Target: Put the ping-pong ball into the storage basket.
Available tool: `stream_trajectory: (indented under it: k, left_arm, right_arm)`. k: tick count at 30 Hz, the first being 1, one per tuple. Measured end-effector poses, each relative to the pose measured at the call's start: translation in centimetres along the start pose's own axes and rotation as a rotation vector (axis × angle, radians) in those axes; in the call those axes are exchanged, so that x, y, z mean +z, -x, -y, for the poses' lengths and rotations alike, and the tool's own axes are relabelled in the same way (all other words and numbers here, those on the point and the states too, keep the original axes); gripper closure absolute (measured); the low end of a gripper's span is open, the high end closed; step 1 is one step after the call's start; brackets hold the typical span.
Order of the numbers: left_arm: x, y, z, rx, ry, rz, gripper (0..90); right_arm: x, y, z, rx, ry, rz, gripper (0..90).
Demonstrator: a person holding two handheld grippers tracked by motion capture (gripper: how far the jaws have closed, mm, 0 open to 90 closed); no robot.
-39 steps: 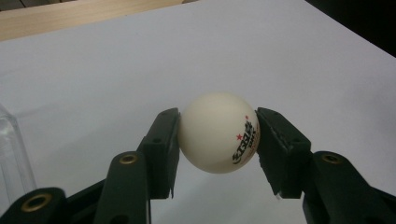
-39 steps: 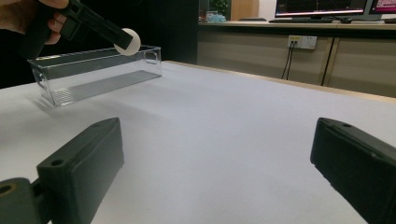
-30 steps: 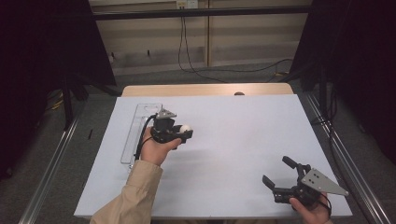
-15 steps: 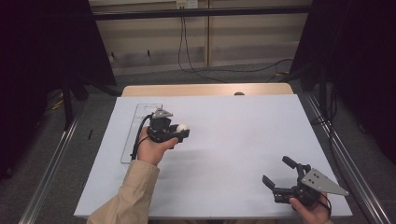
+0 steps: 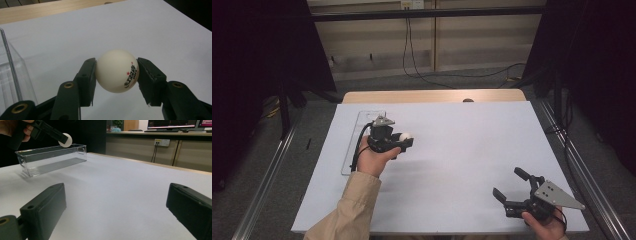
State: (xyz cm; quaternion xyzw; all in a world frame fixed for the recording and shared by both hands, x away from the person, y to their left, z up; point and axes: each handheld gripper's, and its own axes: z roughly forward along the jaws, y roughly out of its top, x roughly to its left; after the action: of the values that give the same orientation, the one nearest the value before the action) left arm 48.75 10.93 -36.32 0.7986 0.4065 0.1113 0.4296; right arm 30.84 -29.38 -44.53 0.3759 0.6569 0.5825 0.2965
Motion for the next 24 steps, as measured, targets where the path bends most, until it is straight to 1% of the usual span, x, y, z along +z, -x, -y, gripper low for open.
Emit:
stream_trajectory:
  k: [1, 3, 5, 6, 7, 8, 9, 11, 12, 13, 14, 15, 17, 20, 23, 24]
  left_arm:
    - [-0.03, -0.04, 0.02, -0.002, 0.003, 0.005, 51.2]
    - [-0.11, -0.07, 0.06, -0.003, 0.003, -0.004, 51.2]
    - [-0.16, -0.14, 0.13, -0.007, 0.005, -0.001, 51.2]
    - [-0.19, -0.17, 0.18, -0.005, 0.004, -0.005, 51.2]
    - [-0.18, -0.16, 0.21, -0.008, 0.007, -0.011, 51.2]
    - [-0.2, -0.21, 0.24, -0.01, 0.01, -0.006, 51.2]
    - [-0.24, -0.3, 0.25, -0.003, 0.005, -0.006, 51.2]
    - [-0.26, -0.3, 0.3, -0.013, 0.009, -0.009, 51.2]
    - [-0.29, -0.41, 0.32, -0.008, 0.008, -0.006, 51.2]
    - [-0.35, -0.41, 0.34, -0.015, 0.009, -0.013, 51.2]
    - [-0.38, -0.42, 0.37, -0.021, 0.015, -0.01, 51.2]
    - [-0.5, -0.58, 0.37, -0.005, 0.003, -0.011, 51.2]
    - [-0.52, -0.56, 0.45, -0.021, 0.019, -0.01, 51.2]
    - [-0.61, -0.6, 0.5, -0.029, 0.032, -0.013, 51.2]
    - [-0.75, -0.7, 0.56, -0.023, 0.03, -0.019, 51.2]
    - [-0.75, -0.73, 0.59, -0.034, 0.038, -0.012, 51.2]
  right_arm:
    - [-0.01, 0.0, 0.0, 0.0, -0.001, 0.0, 2.2]
    - [-0.02, 0.02, 0.01, -0.004, 0.0, 0.001, 2.2]
    - [-0.03, 0.03, 0.0, -0.007, -0.002, -0.003, 2.2]
    - [0.0, -0.02, -0.01, 0.003, 0.002, 0.002, 2.2]
    - [0.02, -0.01, 0.0, -0.002, 0.0, 0.002, 2.2]
    - [0.01, -0.01, 0.01, -0.003, -0.001, 0.0, 2.2]
    - [0.02, -0.02, 0.01, -0.001, 0.0, 0.001, 2.2]
    - [0.03, 0.0, 0.01, -0.001, 0.0, 0.002, 2.2]
    - [0.03, 0.0, 0.02, -0.002, -0.001, 0.002, 2.2]
    - [0.03, -0.02, 0.02, 0.0, -0.001, 0.002, 2.2]
    - [0.05, -0.03, 0.02, -0.001, 0.001, 0.004, 2.2]
    - [0.05, -0.03, 0.03, -0.001, 0.0, 0.003, 2.2]
    - [0.07, -0.01, 0.05, -0.004, 0.001, 0.0, 2.2]
    - [0.09, -0.05, 0.03, 0.0, 0.003, 0.001, 2.2]
    - [0.07, -0.01, 0.05, -0.005, 0.001, 0.0, 2.2]
    - [0.04, -0.02, 0.04, -0.004, -0.002, 0.002, 2.3]
